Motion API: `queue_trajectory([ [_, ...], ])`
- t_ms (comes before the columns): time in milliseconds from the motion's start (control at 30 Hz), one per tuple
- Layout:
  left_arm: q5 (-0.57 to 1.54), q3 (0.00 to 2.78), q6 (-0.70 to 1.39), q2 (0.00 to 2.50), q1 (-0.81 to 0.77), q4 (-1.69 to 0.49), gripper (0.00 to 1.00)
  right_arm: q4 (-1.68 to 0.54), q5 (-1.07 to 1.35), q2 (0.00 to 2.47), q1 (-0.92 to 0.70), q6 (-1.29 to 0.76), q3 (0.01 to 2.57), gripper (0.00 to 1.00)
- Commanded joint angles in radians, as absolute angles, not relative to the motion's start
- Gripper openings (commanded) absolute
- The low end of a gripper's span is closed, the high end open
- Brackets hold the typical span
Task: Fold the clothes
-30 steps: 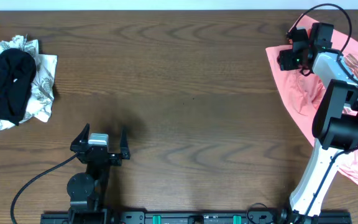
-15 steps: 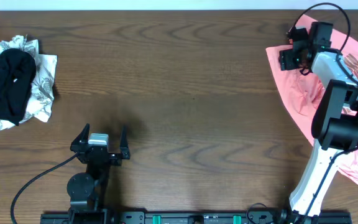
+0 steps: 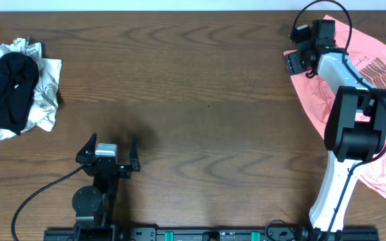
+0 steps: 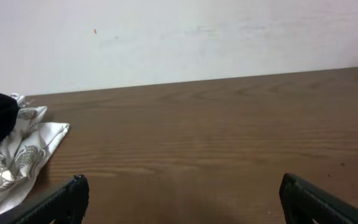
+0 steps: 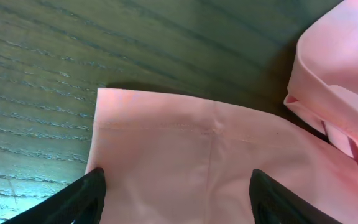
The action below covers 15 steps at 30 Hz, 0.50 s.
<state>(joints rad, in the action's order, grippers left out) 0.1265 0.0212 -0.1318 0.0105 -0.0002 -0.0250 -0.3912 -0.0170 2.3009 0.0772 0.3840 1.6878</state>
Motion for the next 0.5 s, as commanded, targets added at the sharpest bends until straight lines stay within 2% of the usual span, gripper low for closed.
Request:
queue_trajectory([
  [0, 0.138, 0.004, -0.138, 0.004, 0.006, -0.059, 0.98, -0.392, -0.041, 2.270, 0.072, 0.398, 1.702, 0.72],
  [300, 0.138, 0.004, -0.138, 0.004, 0.006, -0.059, 0.98, -0.388, -0.011, 2.304, 0.074, 0.396, 1.700, 0.68],
  [467, 0.138, 0.004, -0.138, 0.004, 0.006, -0.059, 0.98, -0.373, -0.010, 2.334, 0.087, 0.321, 1.700, 0.65],
])
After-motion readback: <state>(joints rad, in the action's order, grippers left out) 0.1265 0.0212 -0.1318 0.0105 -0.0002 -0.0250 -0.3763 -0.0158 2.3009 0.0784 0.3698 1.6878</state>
